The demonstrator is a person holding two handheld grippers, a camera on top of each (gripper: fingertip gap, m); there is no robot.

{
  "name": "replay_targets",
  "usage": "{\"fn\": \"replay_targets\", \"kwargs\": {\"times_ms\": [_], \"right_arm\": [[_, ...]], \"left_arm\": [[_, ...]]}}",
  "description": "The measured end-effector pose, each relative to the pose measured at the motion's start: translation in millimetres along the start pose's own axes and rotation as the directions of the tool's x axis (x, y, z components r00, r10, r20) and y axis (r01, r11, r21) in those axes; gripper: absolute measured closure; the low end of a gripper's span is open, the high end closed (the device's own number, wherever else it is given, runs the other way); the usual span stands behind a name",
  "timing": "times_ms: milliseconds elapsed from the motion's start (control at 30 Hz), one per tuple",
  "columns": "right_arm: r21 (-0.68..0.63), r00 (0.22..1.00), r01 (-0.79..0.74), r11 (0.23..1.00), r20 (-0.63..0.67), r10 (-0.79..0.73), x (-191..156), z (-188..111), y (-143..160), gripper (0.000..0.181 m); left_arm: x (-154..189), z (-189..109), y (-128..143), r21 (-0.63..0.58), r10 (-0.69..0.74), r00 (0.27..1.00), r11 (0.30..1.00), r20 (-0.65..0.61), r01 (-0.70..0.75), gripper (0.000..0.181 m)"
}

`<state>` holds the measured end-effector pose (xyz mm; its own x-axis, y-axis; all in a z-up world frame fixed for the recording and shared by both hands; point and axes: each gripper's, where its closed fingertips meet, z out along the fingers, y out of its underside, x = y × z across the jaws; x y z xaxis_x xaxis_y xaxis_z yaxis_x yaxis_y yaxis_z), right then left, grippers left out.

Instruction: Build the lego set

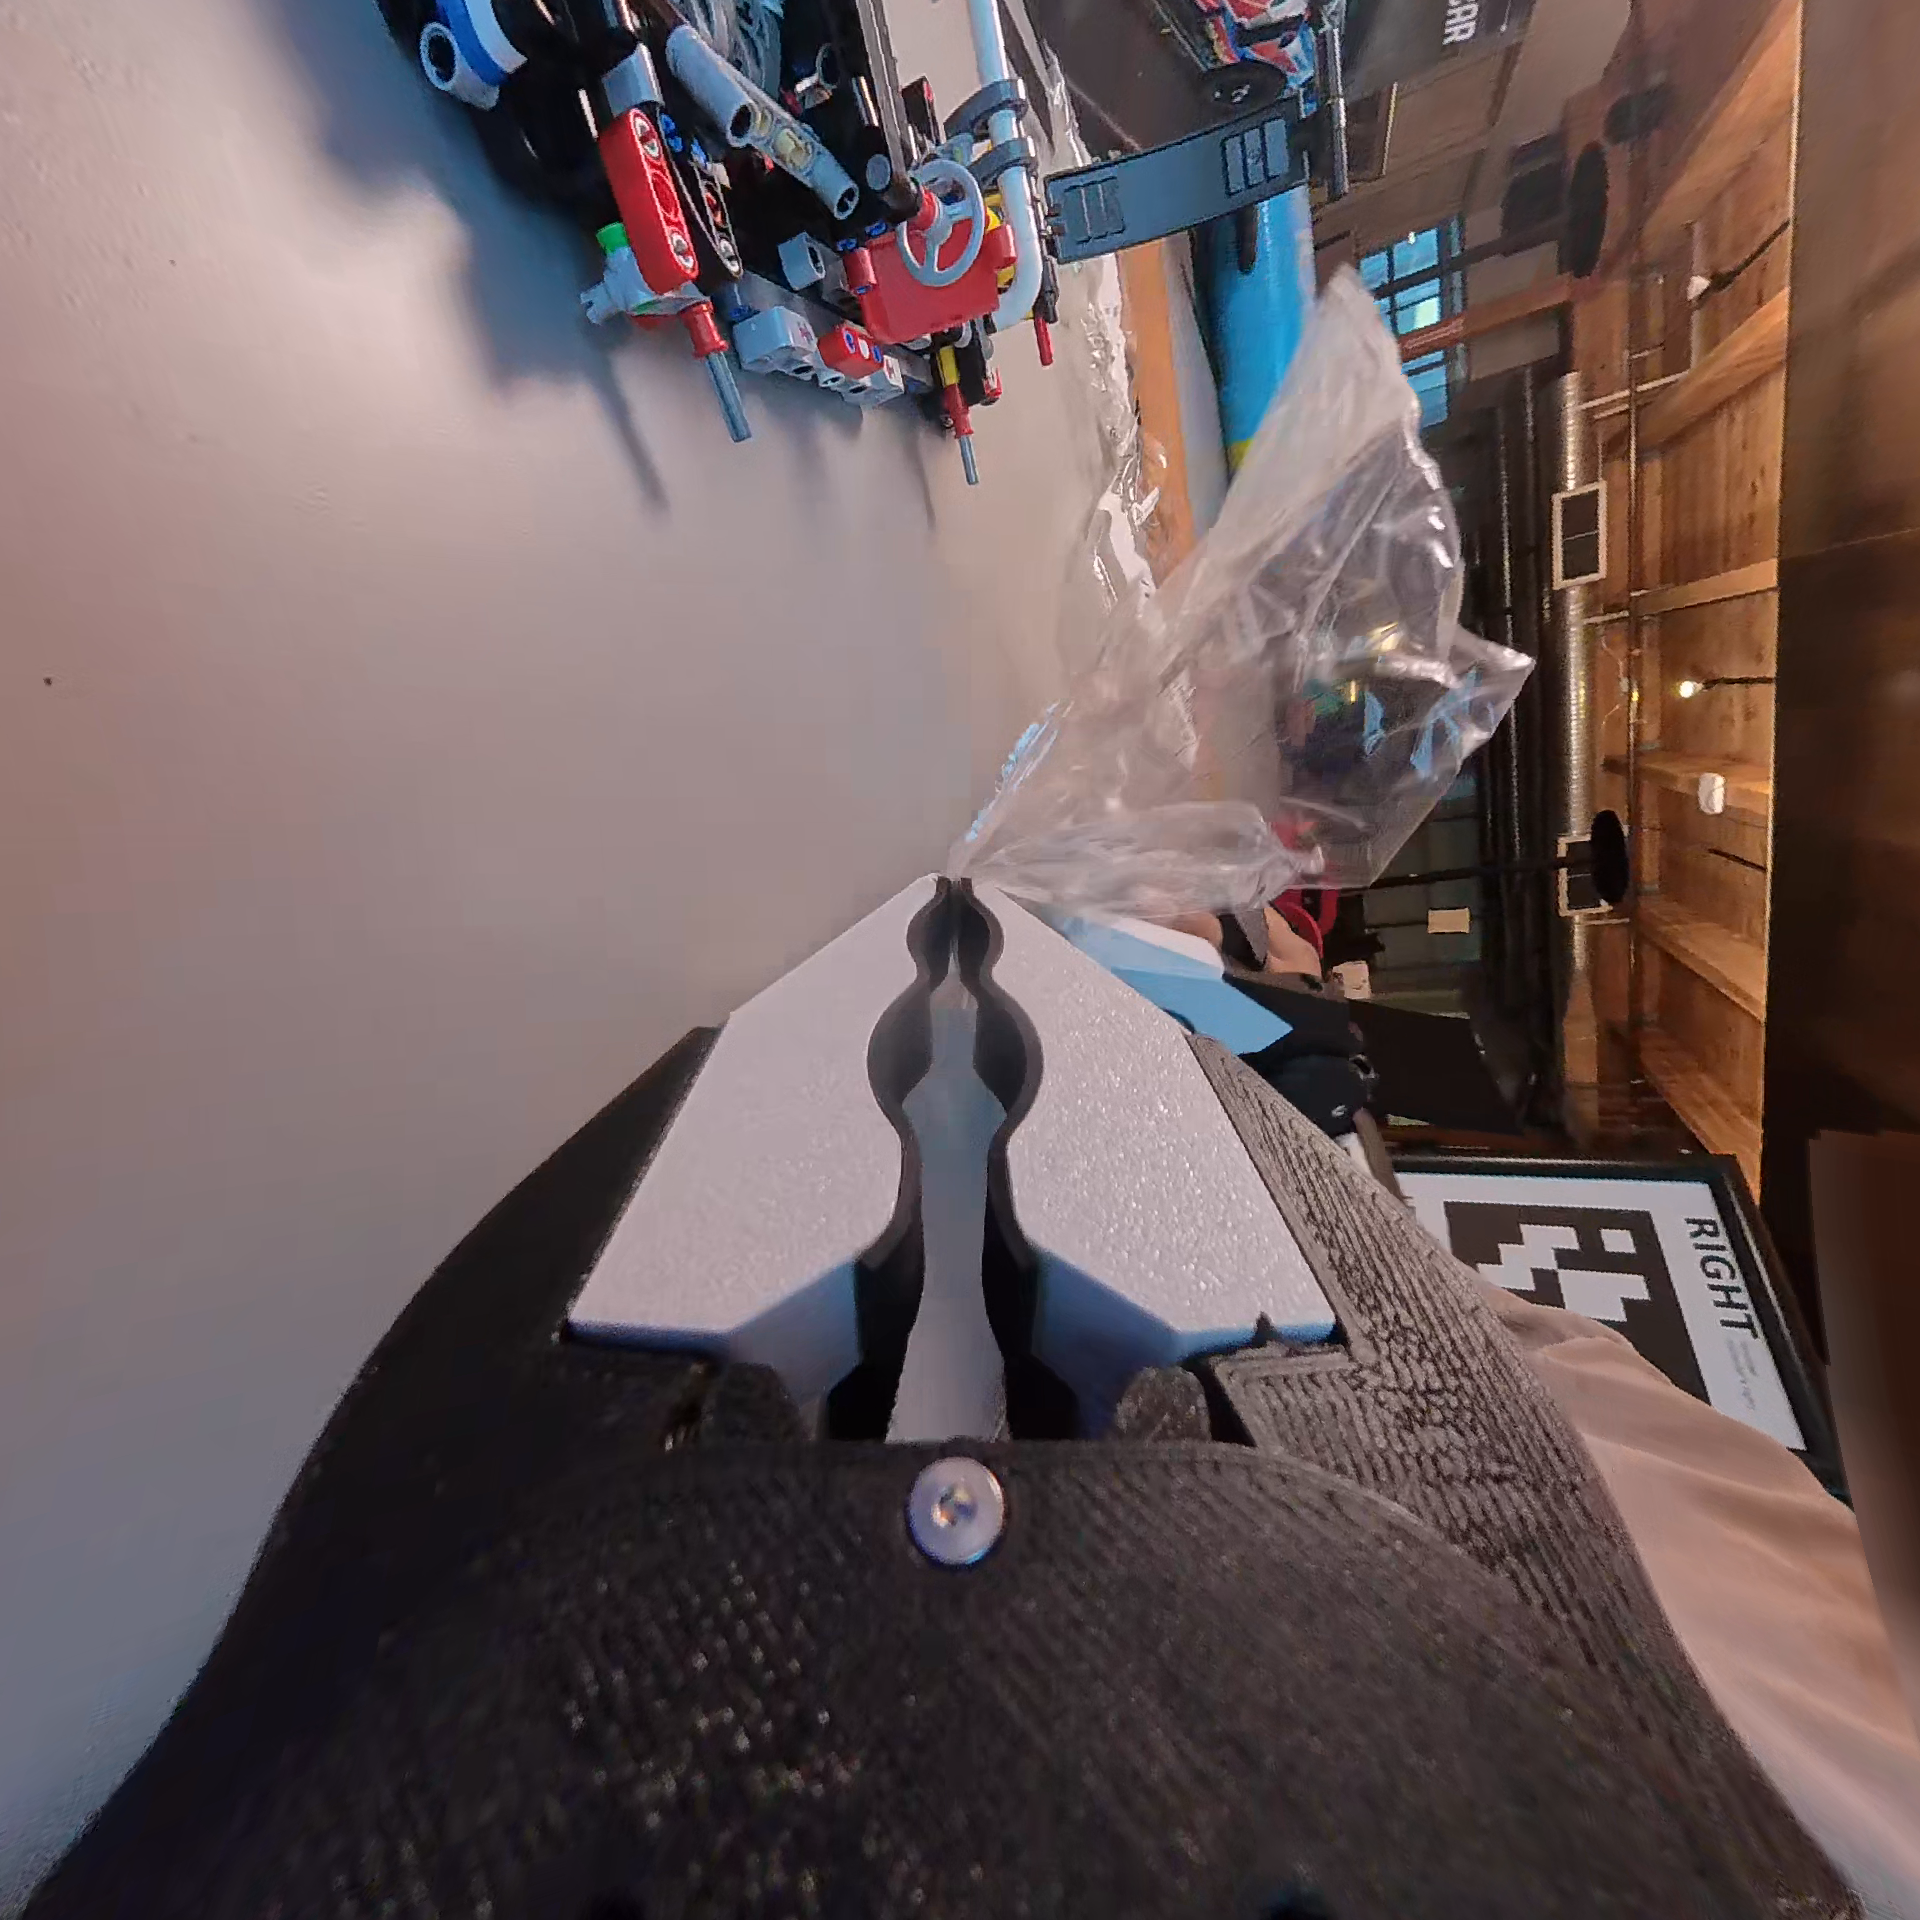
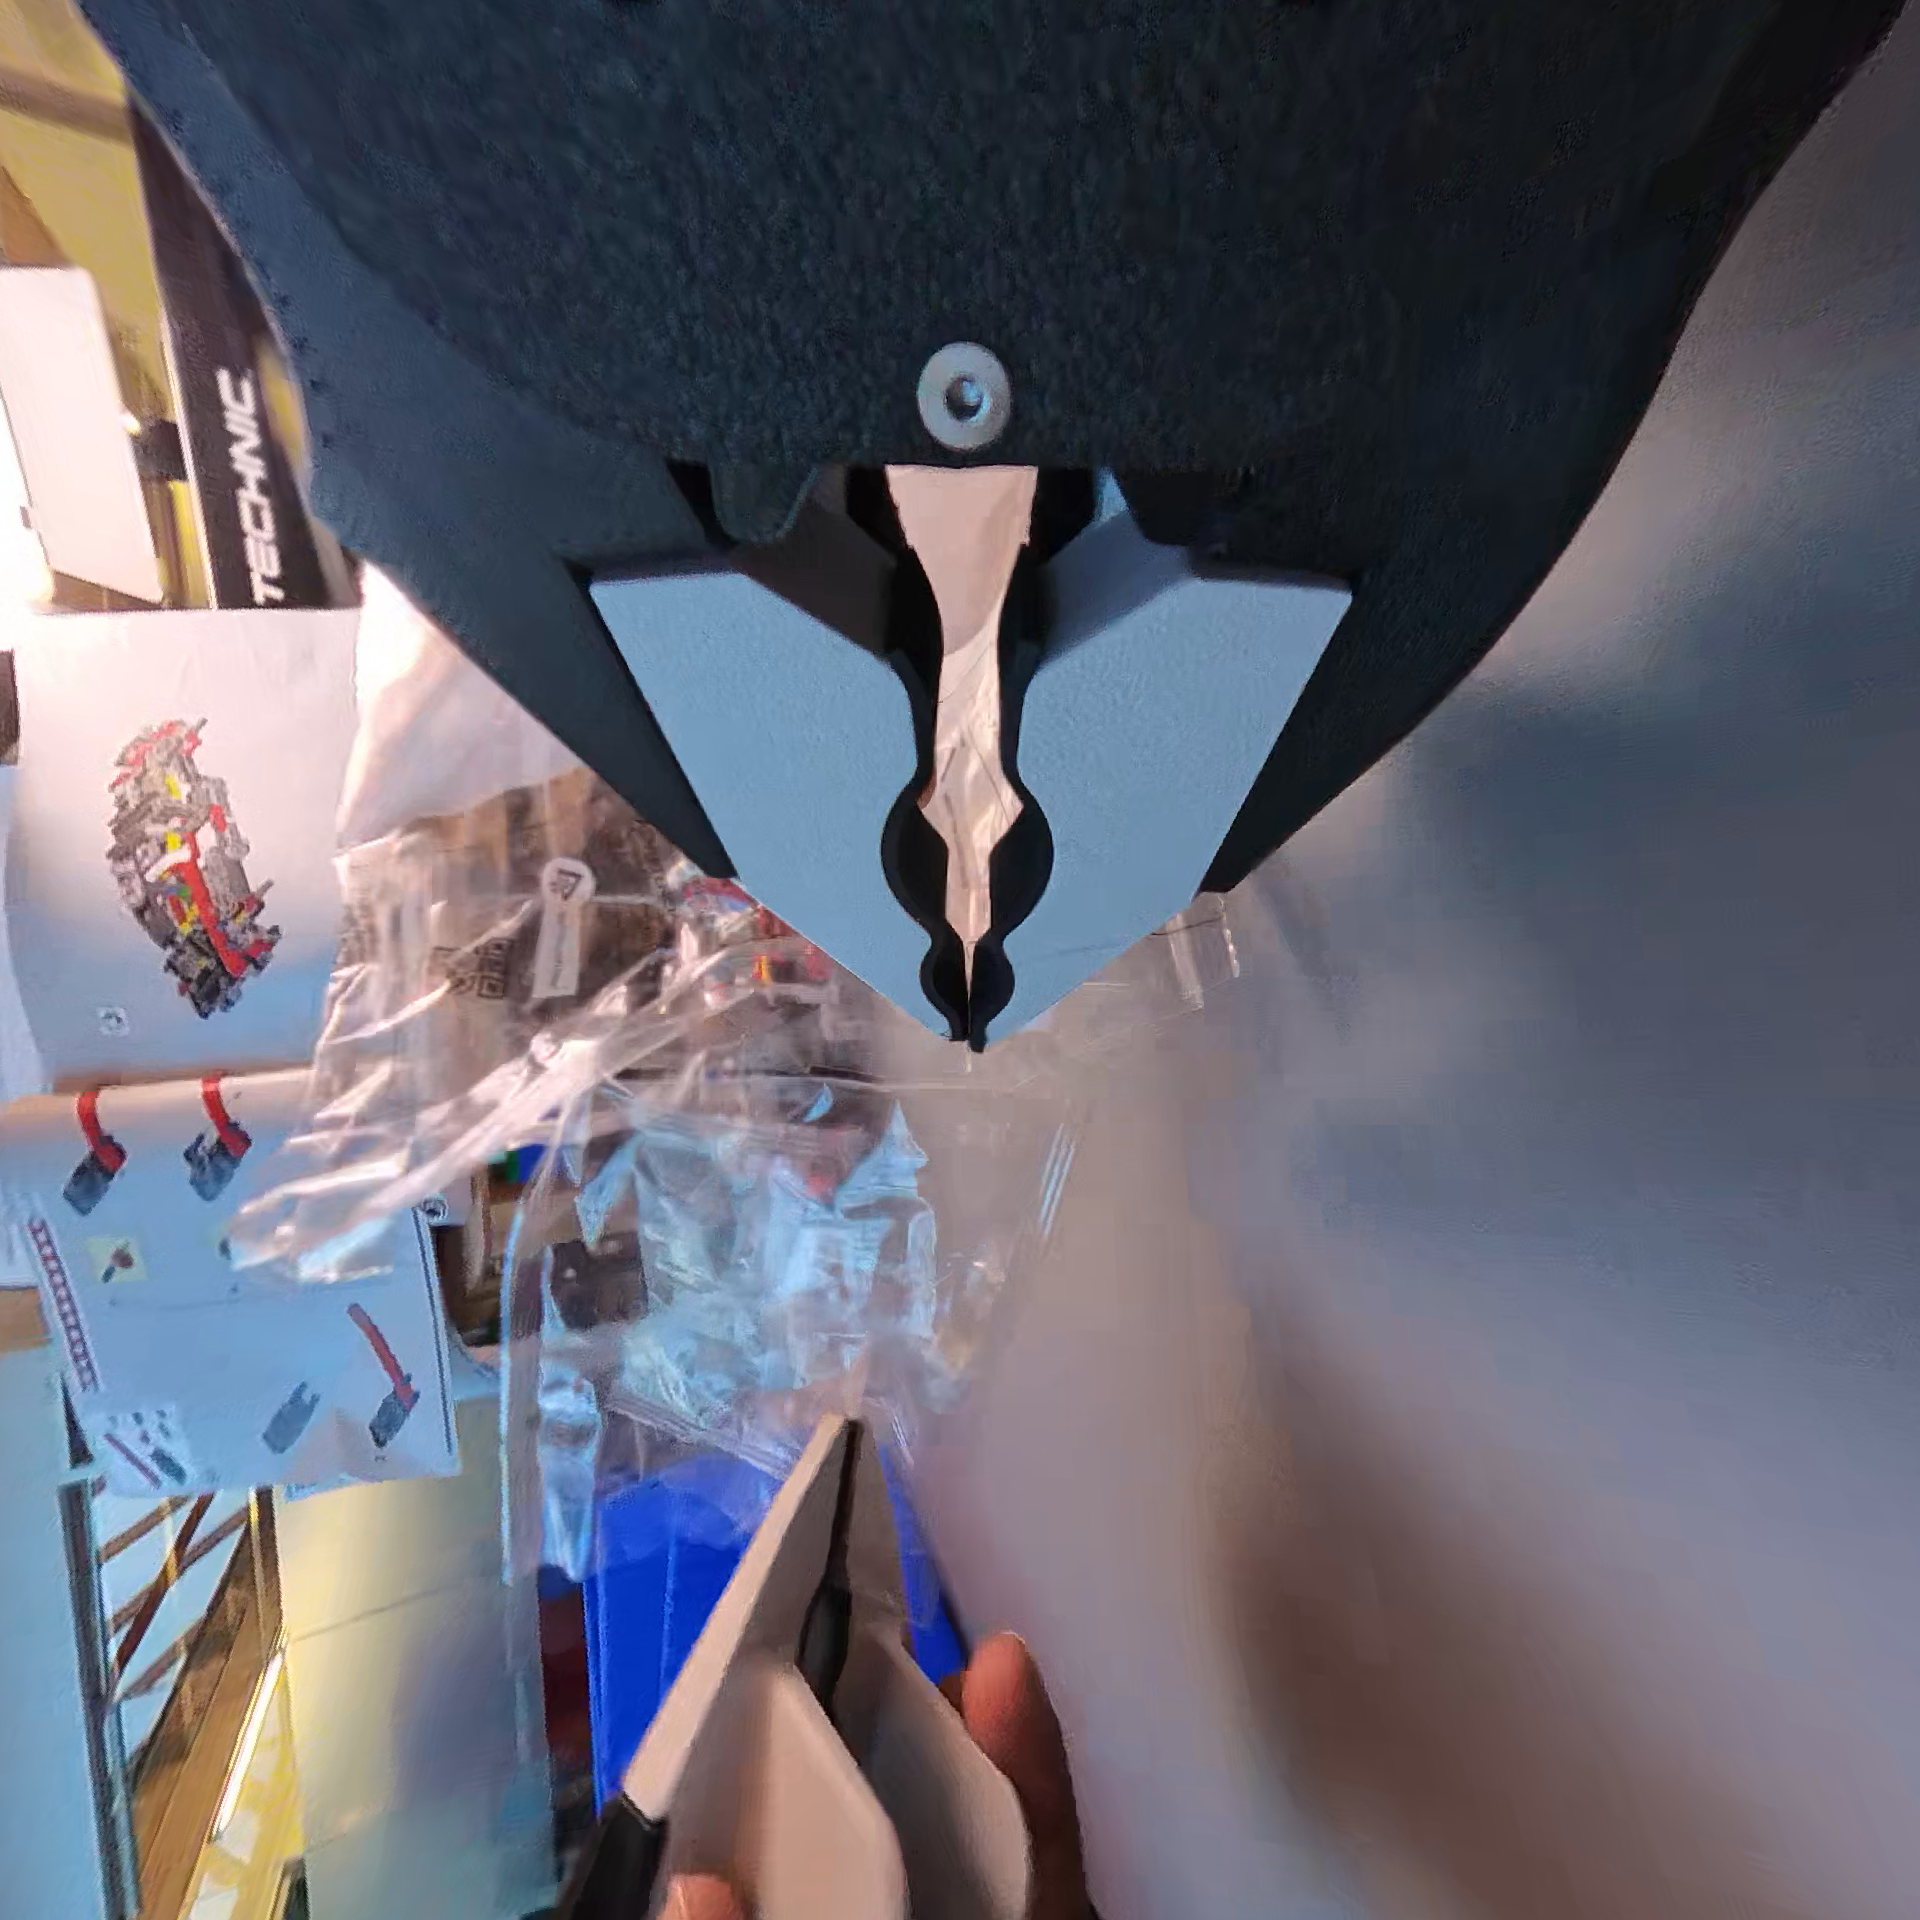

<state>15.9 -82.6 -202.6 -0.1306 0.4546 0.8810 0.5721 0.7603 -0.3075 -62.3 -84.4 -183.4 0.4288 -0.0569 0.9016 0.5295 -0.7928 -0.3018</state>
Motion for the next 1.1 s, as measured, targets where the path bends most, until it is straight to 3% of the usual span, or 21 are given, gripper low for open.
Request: {"fn": "replay_targets", "kwargs": {"times_ms": [133,367,467,567,633,700,767,867,933,1000,1100], "right_arm": [[0.0,0.973,-0.232,0.973,-0.02,0.232,24.1,-5.2,17.3,0.181],[0.03,0.877,-0.479,0.877,-0.014,0.48,60.4,-23.4,34.9,0.181],[0.025,0.856,-0.516,0.856,-0.036,0.516,74.7,-30.4,41.8,0.181],[0.095,0.831,-0.553,0.828,-0.015,0.556,85.8,-39.1,34.2,0.181],[0.124,0.822,-0.562,0.818,-0.021,0.568,92.9,-42.8,31.2,0.181],[0.186,0.822,-0.559,0.808,-0.002,0.569,98.0,-46.4,18.9,0.181],[0.252,0.815,-0.567,0.784,0.037,0.578,100.5,-47.6,-0.3,0.181],[0.249,0.843,-0.525,0.814,0.021,0.537,103.6,-43.6,-14.8,0.181],[0.248,0.855,-0.504,0.827,0.009,0.518,106.2,-44.6,-19.9,0.181],[0.232,0.863,-0.487,0.842,-0.023,0.506,108.9,-45.7,-17.7,0.181],[0.157,0.79,-0.58,0.799,-0.132,0.599,125.7,-51.7,8.8,0.181]], "left_arm": [[-14.2,-4.6,1.0,-0.001,0.09,0.994,0.996,0.058,-0.09,0.181],[1.3,-5.0,11.7,-0.072,0.308,0.95,0.95,0.051,-0.305,0.117],[6.1,-11.8,-2.1,-0.074,0.512,0.849,0.859,0.128,-0.507,0.1],[26.8,-20.1,-27.5,-0.017,0.661,0.722,0.74,0.205,-0.673,0.104],[47.0,-19.3,-37.7,0.017,0.7,0.688,0.698,0.194,-0.716,0.108],[83.3,-6.2,-28.7,0.08,0.644,0.765,0.763,-0.011,-0.642,0.128],[103.9,17.2,-20.4,0.072,0.53,0.831,0.848,-0.169,-0.525,0.131],[112.8,47.7,-16.1,0.049,0.472,0.849,0.878,-0.238,-0.475,0.136],[112.7,57.2,-22.0,0.067,0.491,0.846,0.87,-0.209,-0.488,0.159],[99.7,63.3,-32.1,0.064,0.577,0.811,0.817,-0.097,-0.573,0.179],[76.5,51.8,-58.5,0.071,0.692,0.707,0.706,0.141,-0.705,0.181]]}}
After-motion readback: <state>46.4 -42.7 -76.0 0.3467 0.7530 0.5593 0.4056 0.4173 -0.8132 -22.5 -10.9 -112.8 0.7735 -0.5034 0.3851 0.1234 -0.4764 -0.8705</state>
